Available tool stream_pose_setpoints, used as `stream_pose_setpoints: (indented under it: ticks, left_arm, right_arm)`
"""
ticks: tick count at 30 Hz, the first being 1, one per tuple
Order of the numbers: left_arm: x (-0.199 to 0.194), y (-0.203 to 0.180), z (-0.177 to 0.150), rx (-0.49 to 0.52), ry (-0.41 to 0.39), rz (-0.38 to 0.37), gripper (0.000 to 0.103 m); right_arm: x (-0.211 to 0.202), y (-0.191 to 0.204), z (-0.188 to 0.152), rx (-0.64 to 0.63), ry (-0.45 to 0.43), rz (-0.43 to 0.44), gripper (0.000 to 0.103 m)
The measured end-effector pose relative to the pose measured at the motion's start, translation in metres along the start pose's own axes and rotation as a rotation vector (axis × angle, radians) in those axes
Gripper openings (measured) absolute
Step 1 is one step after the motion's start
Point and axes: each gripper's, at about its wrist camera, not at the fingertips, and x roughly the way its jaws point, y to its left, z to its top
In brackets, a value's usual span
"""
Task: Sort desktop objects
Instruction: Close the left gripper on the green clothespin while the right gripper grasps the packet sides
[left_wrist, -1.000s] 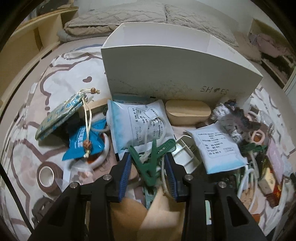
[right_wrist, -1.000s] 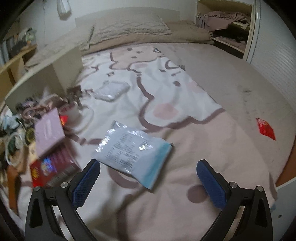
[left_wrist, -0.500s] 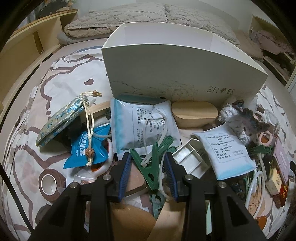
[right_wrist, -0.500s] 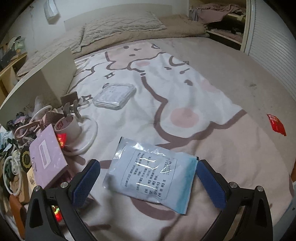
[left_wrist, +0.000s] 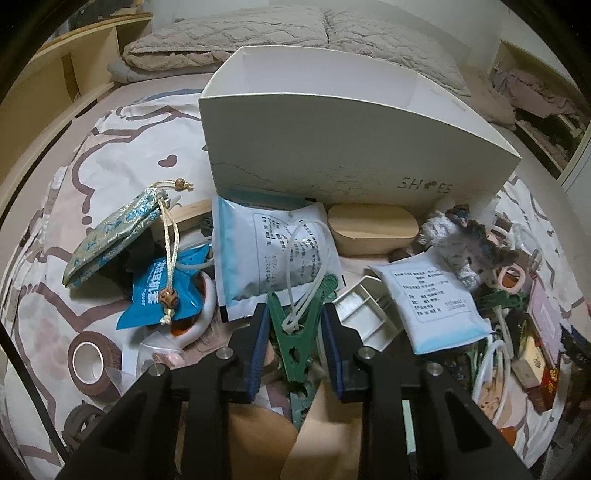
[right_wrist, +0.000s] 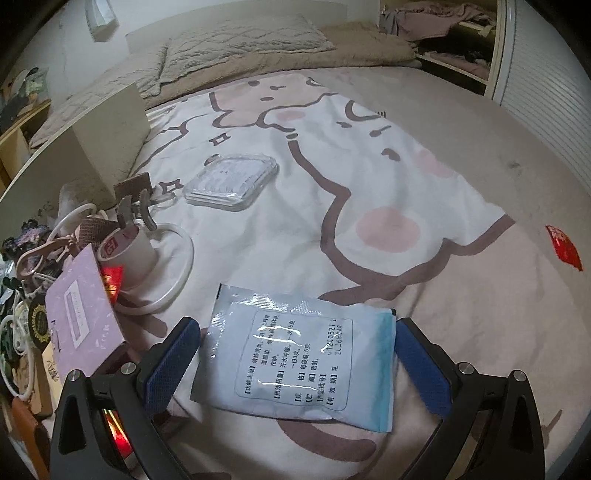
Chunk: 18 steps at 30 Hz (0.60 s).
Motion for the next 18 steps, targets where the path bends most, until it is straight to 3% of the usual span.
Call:
stream_pose_setpoints:
  ticks: [10, 18]
  left_arm:
    - [-0.010, -0.004, -0.003, 0.006, -0.016, -0.024, 0.028]
    - [-0.027, -0.009, -0.009, 0.012, -0.050, -0.055, 0.028]
  right_arm:
    - [0.002, 0.006, -0.008, -0.042, -0.041, -0.027, 0.103]
    - [0.000, 0.005, -0.013, -0.038, -0.073, 0.018, 0.103]
